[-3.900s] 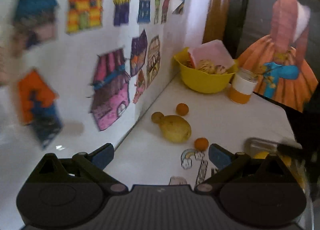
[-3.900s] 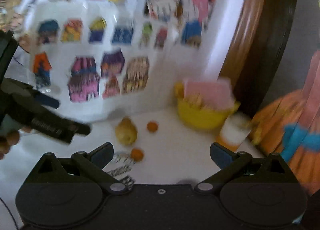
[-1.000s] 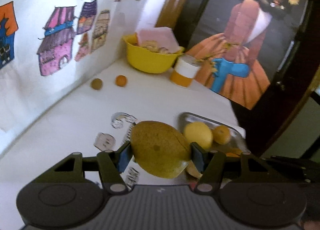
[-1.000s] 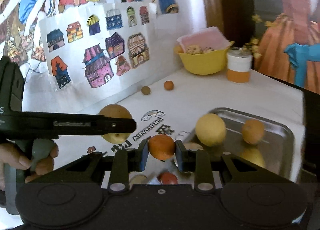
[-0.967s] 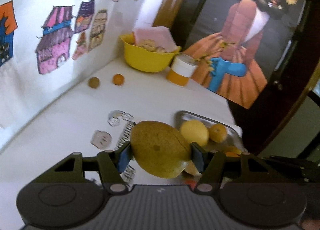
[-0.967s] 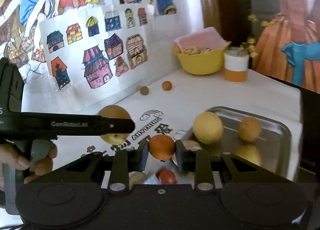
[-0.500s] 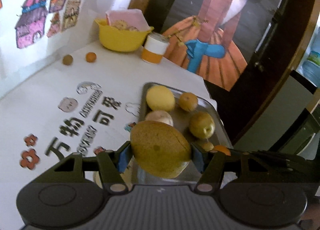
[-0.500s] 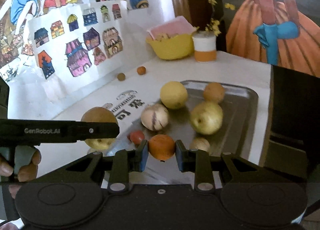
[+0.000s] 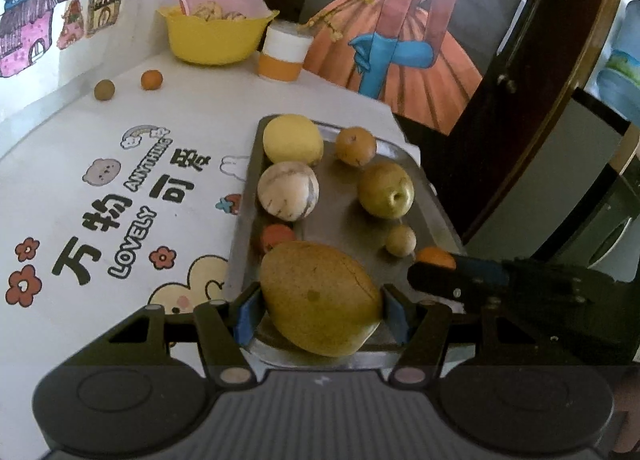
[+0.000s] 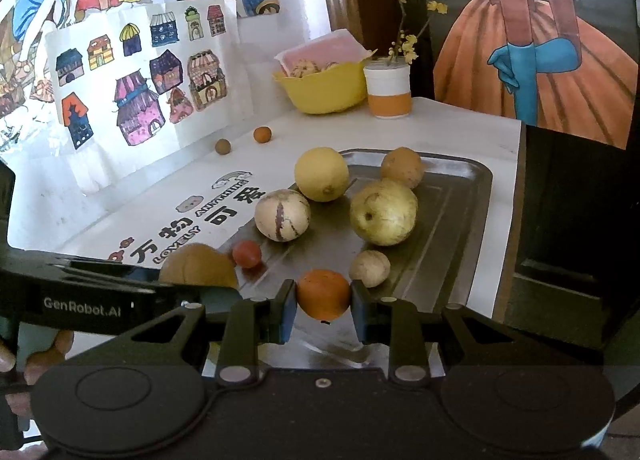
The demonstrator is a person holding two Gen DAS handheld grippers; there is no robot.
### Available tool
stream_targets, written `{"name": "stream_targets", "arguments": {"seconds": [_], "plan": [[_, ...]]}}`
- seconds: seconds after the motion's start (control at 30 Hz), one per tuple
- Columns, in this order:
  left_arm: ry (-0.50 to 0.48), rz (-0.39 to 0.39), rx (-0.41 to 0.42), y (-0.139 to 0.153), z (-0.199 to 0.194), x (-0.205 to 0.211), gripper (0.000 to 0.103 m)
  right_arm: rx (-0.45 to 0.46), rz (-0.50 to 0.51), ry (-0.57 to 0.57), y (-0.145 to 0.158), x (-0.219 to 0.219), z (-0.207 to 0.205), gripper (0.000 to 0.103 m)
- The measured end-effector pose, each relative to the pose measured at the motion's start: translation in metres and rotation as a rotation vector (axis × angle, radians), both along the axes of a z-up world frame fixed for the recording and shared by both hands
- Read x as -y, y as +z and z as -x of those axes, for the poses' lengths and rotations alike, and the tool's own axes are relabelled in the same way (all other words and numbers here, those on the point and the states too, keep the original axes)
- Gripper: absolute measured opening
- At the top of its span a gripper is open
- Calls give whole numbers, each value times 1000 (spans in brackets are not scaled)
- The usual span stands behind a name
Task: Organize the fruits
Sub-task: 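Carry the pear onto the tray with the left tool while the right tool carries the orange there, then open both tools to release the pear and orange on the tray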
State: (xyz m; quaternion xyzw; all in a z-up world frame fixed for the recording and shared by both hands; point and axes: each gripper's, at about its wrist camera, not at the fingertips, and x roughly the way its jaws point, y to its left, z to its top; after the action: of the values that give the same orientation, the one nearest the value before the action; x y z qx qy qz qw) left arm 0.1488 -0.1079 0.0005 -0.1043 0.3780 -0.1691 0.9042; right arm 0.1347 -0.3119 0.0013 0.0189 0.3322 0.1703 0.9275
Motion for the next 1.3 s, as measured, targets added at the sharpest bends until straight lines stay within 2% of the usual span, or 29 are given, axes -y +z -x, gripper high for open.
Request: {"name": "stream_targets", "arguments": {"seconds": [0.3,1.1,1.17,1.3], "plan": [[-13,-37,-8,-2,-7,4,66,-12,5,-11,-8,-2,-3,31],[-12,-40,-22,-5,-12,5,67,-37,-15,-43,-15,-1,-6,32],[-12,-37,-16,-4,-10,4,71,-31,-14,-49,-14,1,-4,42],[-12,-42,33,2,-2,1,79,-9,-14,-57,-10,4,1,54]]}}
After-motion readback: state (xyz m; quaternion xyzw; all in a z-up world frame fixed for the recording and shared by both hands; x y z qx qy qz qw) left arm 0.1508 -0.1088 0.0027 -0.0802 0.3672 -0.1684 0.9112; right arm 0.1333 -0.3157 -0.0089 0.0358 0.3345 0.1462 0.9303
